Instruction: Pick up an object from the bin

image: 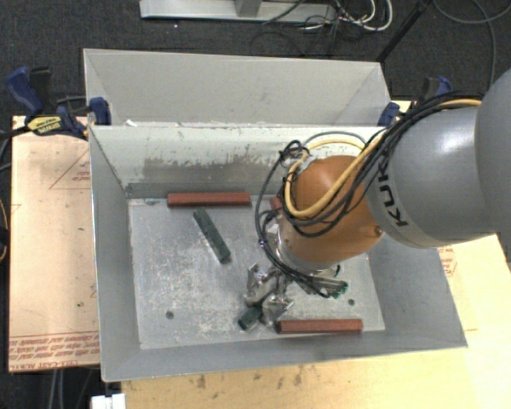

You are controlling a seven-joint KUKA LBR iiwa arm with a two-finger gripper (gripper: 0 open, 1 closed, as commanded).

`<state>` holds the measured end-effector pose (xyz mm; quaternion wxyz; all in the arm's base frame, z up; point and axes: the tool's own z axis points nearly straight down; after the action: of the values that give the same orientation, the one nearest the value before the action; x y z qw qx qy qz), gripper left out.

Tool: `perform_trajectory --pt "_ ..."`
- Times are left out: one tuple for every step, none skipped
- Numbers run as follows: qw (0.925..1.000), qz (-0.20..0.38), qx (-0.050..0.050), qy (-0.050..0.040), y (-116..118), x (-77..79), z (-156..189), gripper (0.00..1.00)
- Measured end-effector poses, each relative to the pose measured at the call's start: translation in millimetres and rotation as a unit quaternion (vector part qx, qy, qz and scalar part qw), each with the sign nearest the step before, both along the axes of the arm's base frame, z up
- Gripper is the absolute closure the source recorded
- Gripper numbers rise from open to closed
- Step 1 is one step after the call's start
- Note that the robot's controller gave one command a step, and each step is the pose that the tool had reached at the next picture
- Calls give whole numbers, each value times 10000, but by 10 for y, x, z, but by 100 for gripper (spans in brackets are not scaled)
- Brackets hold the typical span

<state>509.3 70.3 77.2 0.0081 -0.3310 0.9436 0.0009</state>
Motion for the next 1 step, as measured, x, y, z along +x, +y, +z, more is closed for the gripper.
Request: perform_trajectory --pt "10000 1 1 0 0 0 0 100"
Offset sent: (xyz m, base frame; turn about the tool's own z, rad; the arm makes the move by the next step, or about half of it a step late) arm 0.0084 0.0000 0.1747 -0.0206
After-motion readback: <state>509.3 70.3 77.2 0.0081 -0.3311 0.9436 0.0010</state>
